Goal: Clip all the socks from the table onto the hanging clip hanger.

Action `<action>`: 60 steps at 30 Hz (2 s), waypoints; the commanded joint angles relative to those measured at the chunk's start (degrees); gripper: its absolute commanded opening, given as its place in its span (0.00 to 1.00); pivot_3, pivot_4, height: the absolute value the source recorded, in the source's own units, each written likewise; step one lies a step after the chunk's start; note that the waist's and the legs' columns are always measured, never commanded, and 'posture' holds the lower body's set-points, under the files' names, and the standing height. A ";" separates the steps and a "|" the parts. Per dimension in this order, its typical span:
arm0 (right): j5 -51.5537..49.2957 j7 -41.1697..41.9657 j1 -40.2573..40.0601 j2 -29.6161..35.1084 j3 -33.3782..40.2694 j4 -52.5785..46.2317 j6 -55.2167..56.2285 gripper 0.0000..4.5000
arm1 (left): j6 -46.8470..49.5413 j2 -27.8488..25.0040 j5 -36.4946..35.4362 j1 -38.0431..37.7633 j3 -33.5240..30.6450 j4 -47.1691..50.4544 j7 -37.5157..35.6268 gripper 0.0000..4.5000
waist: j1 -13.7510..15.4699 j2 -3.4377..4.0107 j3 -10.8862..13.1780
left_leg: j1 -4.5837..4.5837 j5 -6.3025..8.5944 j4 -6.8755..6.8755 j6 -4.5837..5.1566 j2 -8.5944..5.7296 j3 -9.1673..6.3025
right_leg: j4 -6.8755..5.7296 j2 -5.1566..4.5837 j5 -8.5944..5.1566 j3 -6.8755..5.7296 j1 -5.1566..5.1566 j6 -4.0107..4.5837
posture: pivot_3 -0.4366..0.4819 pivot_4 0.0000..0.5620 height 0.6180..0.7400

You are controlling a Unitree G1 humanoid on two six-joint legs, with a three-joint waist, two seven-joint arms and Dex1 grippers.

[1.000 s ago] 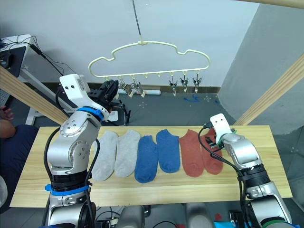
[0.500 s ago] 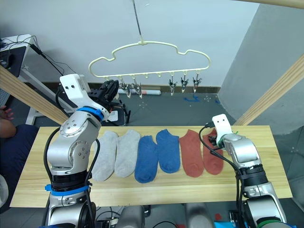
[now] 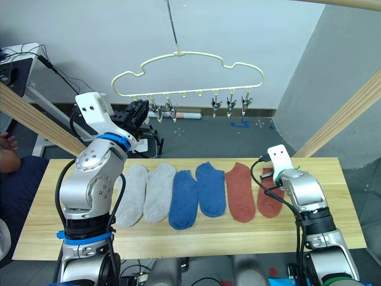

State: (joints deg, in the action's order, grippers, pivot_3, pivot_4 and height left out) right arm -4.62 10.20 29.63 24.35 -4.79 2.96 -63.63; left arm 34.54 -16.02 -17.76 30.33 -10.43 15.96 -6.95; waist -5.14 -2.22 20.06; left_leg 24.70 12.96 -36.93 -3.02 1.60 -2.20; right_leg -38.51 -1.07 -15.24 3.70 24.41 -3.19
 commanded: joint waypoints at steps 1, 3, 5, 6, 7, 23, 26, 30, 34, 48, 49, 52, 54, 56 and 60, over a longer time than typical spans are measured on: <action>0.84 0.58 -0.89 0.79 0.01 -1.63 -0.08 0.01 | -0.14 -0.27 -0.07 0.18 -0.27 1.43 -0.11 0.06 | 0.00 0.00 0.00 | 0.00 0.00 0.00 0.00 0.00 0.00 | 0.00 0.00 0.00 0.00 0.00 0.00 | 0.30 0.66 1.00; 0.62 1.53 -0.65 1.35 -0.27 -2.74 -0.53 0.01 | -0.14 -0.36 -0.07 0.11 -0.29 1.43 -0.22 0.06 | -0.01 0.00 0.00 | 0.00 0.00 0.00 0.00 0.00 0.00 | 0.00 0.00 0.00 0.00 0.00 0.00 | 0.31 0.66 1.00; 0.41 2.75 -0.22 2.39 -0.81 -4.92 -1.51 0.01 | -0.12 -0.33 -0.05 0.08 -0.26 1.50 -0.20 0.06 | -0.01 0.01 0.00 | 0.00 0.00 0.00 0.00 0.00 0.00 | 0.00 0.00 0.00 0.00 0.01 0.00 | 0.31 0.66 1.00; 0.23 3.59 0.20 3.28 -1.35 -6.88 -2.49 0.01 | -0.08 -0.27 -0.07 0.07 -0.26 1.55 -0.15 0.06 | -0.01 0.05 0.04 | 0.00 0.00 0.00 0.00 0.00 0.00 | 0.00 0.00 0.00 0.00 0.01 0.00 | 0.30 0.65 1.00; 0.12 4.22 0.48 3.93 -1.74 -8.31 -3.25 0.01 | -0.06 -0.22 -0.09 0.06 -0.26 1.58 -0.11 0.06 | -0.03 0.06 0.04 | 0.01 0.00 0.00 0.00 0.00 0.01 | 0.00 0.00 0.00 0.01 0.02 0.00 | 0.30 0.65 1.00; -1.40 9.84 -1.35 9.68 -4.68 -19.05 -8.52 0.15 | -0.35 -0.01 -0.33 -0.06 -0.24 0.77 -0.65 0.06 | -0.03 0.08 0.07 | 0.02 0.00 0.01 0.00 -0.01 -0.01 | 0.05 0.00 -0.01 -0.02 0.02 -0.01 | 0.28 0.65 1.00; 0.41 7.86 -1.54 9.26 -4.18 -15.95 -7.45 0.38 | -0.40 -0.09 -0.20 0.07 -0.35 0.69 -0.63 0.06 | -0.04 0.08 0.07 | 0.03 0.00 0.01 0.00 -0.01 0.01 | 0.05 -0.01 0.00 -0.01 0.02 -0.01 | 0.29 0.65 1.00; 2.05 5.09 -0.95 8.20 -2.79 -11.59 -5.64 0.70 | -0.23 -0.18 -0.26 -0.13 -0.57 1.04 -0.62 0.06 | -0.10 0.08 0.07 | 0.03 0.00 0.01 0.00 -0.01 0.01 | 0.03 -0.02 0.00 0.00 0.03 -0.01 | 0.29 0.65 1.00; 2.51 3.79 0.25 6.19 -1.64 -6.17 -2.64 1.00 | -0.11 -0.11 -0.18 -0.37 -0.44 1.36 -0.50 0.06 | -0.14 0.08 0.07 | 0.03 0.00 0.00 0.00 0.00 0.01 | 0.01 0.00 0.00 0.00 0.04 0.00 | 0.29 0.65 1.00; 2.43 2.25 3.04 2.53 1.11 1.39 1.44 1.00 | 0.16 -0.12 -0.05 -0.39 -0.19 1.64 -0.36 0.06 | -0.14 0.09 0.07 | 0.02 0.00 0.00 -0.01 -0.01 0.02 | -0.02 -0.02 0.00 0.01 0.05 0.00 | 0.31 0.65 1.00; 2.00 1.69 4.02 1.69 2.71 3.07 1.80 1.00 | 0.11 -0.12 -0.02 -0.32 -0.15 1.52 -0.38 0.06 | -0.18 0.09 0.07 | 0.03 0.00 0.00 0.00 -0.01 0.02 | -0.02 -0.02 0.00 0.02 0.05 0.00 | 0.31 0.65 1.00; 1.16 0.61 5.80 0.07 5.90 6.90 2.79 1.00 | 0.03 -0.11 -0.02 -0.23 -0.15 1.37 -0.41 0.06 | -0.22 0.09 0.07 | 0.02 0.00 -0.01 -0.01 -0.01 0.02 | -0.04 -0.02 0.01 0.02 0.05 0.01 | 0.31 0.65 1.00; 1.36 0.56 6.06 -0.01 6.50 9.51 4.26 1.00 | 0.12 -0.11 -0.04 -0.40 -0.18 1.64 -0.34 0.06 | -0.12 0.09 0.07 | 0.02 0.00 -0.01 -0.01 0.00 0.00 | -0.05 -0.01 0.01 -0.01 0.05 0.01 | 0.31 0.65 1.00; 0.25 0.62 6.28 -1.00 8.23 10.87 4.28 1.00 | 0.20 -0.10 0.02 -0.52 -0.14 1.79 -0.25 0.06 | 0.00 0.09 0.07 | 0.02 0.00 0.01 0.00 -0.01 0.01 | -0.03 -0.01 0.01 0.00 0.05 0.01 | 0.31 0.65 1.00; -0.10 0.37 6.48 -2.10 9.74 11.89 2.05 1.00 | 0.17 -0.13 0.07 -0.62 -0.11 1.89 -0.20 0.06 | -0.10 0.09 0.07 | 0.02 0.00 0.00 0.00 0.00 0.04 | -0.03 -0.02 0.01 0.03 0.05 0.01 | 0.32 0.65 1.00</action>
State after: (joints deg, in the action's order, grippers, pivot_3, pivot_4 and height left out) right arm -4.12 11.01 36.42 22.48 3.72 14.55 -60.03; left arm 34.72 -16.01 -17.86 30.25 -10.43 15.83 -7.33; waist -5.25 -2.13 20.13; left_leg 24.72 12.96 -36.94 -3.02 1.59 -2.17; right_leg -38.56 -1.09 -15.23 3.72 24.46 -3.18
